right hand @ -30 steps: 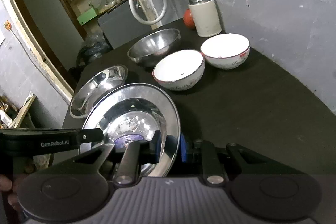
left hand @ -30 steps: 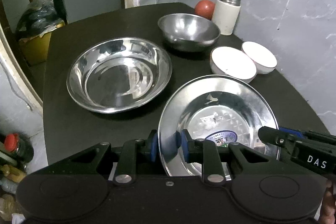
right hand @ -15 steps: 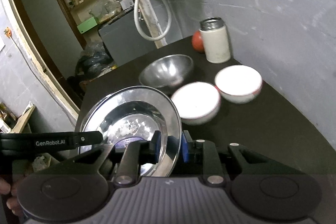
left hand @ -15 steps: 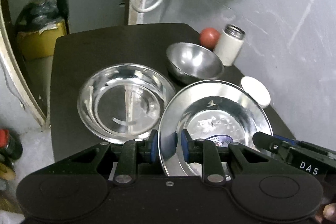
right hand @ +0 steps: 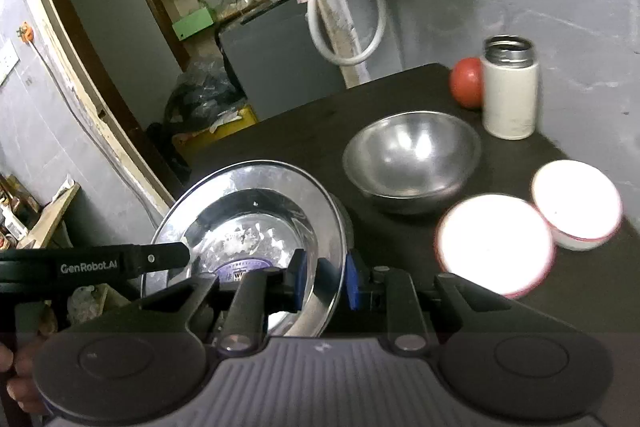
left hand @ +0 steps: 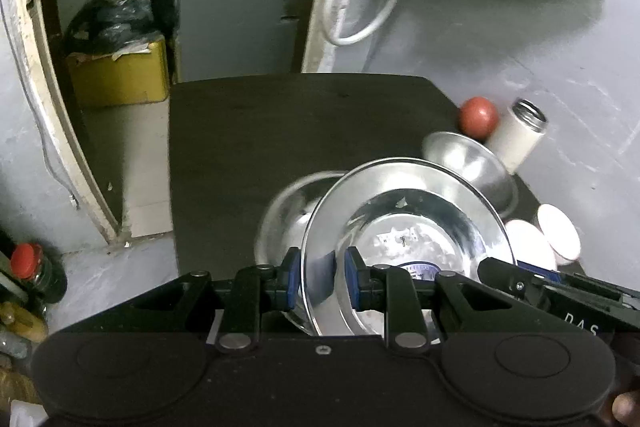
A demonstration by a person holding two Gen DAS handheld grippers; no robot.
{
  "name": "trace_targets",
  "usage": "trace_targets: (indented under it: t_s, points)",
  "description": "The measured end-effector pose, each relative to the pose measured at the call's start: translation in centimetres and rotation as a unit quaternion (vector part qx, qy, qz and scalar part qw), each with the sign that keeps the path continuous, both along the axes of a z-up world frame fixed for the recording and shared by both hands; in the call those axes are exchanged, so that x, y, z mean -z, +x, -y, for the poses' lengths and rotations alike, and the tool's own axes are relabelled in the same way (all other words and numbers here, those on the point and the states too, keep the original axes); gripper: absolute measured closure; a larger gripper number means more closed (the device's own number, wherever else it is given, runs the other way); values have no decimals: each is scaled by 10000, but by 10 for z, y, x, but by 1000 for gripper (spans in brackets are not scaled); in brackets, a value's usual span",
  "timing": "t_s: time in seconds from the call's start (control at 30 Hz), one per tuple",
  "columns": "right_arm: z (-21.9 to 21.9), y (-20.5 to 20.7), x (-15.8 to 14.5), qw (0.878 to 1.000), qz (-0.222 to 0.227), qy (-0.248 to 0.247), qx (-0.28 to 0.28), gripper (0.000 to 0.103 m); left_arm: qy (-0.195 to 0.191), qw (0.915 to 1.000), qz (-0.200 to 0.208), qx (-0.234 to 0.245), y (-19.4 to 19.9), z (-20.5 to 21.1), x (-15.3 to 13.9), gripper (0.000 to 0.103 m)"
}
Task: Organize plates and bowls
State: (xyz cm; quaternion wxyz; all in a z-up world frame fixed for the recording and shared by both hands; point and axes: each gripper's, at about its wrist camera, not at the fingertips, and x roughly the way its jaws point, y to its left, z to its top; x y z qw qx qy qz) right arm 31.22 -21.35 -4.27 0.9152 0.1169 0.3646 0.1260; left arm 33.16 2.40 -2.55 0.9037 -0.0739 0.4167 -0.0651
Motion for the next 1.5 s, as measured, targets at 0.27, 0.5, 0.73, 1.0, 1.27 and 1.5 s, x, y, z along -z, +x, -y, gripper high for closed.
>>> trace_targets:
  t_s: [0.27,0.5,0.73,1.0,1.27,1.5]
  points:
    - [-33,28,10,9998,-176,-85,74,79,143,9998,-121,66,37,-28,13,78]
    - [-48,38,16,9988,-250,-242,333,79,288,9988,-167,349,59,-31,24,78]
    - [-50,34,19,9971,-345,-290,617,78,471,9960,-227,719,65,-23,33,76]
    - [-53,34,20,9957,-423,-319,760,77,522,9940,-297,915,66,-22,37,74]
    - [-55,36,19,9954,-443,-410,747,71,493,9941,-246,930,65,-21,38,74]
    - [-55,34,17,9956,-305,-490,741,54,487,9949,-232,854,64,-24,34,67]
